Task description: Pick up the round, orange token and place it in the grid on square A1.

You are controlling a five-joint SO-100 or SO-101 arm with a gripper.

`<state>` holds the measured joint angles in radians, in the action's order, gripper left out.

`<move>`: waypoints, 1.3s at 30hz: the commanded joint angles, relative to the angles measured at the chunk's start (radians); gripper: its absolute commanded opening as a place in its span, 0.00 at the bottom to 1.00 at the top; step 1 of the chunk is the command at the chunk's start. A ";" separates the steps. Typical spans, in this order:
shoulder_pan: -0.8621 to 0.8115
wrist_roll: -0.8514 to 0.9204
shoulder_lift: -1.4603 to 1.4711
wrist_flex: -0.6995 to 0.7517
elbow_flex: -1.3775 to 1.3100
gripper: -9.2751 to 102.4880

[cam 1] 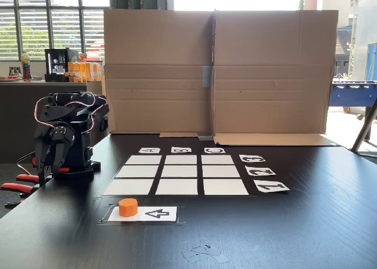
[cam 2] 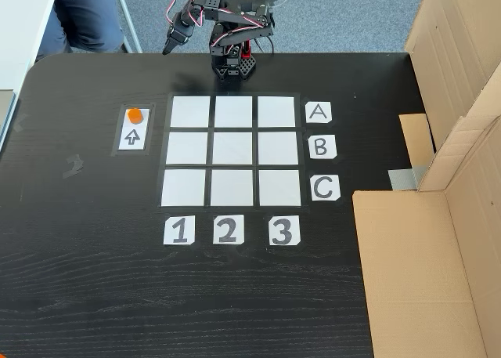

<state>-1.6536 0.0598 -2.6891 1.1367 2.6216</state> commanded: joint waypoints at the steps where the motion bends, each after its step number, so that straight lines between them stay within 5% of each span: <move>1: 0.014 0.008 0.124 0.003 -0.155 0.23; 20: 0.213 0.009 0.792 0.291 -0.887 0.38; 39: 0.380 0.009 1.264 0.325 -1.301 0.47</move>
<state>-1.2916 0.0644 -1.4527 1.4619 1.3898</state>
